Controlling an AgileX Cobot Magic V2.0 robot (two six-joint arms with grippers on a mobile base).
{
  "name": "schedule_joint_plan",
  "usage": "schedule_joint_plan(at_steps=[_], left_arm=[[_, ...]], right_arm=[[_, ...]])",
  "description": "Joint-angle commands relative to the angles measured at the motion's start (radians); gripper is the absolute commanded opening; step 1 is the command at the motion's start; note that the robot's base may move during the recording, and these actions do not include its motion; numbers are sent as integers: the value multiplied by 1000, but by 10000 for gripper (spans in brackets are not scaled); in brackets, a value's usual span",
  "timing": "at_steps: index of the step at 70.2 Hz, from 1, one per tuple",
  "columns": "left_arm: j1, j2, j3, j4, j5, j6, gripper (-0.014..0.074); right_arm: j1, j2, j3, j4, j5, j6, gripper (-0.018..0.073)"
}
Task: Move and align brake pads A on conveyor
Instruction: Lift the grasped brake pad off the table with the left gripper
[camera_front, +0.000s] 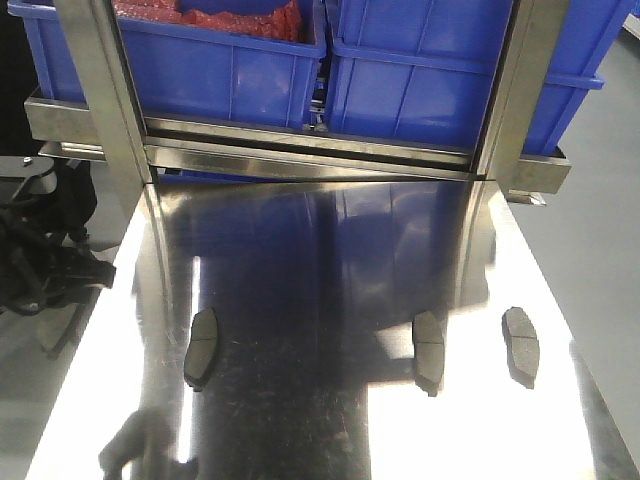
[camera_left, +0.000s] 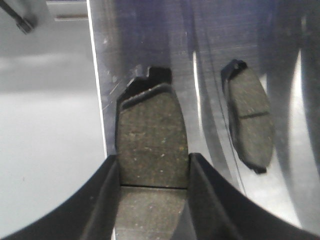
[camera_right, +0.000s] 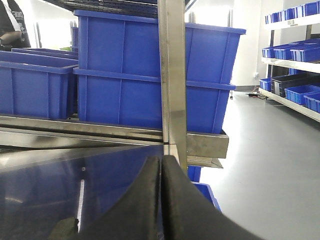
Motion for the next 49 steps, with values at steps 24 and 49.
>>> schedule_joint_plan(at_steps=[24,49], left_arm=[[-4,-366,180,-6,-62,10,-8],[-4,-650,343,-8,-100,3,-8]], right_arm=[[-2,-8,5,-10,-71,-3,-9],[-2,-8,5,-10,-71,-3,-9]])
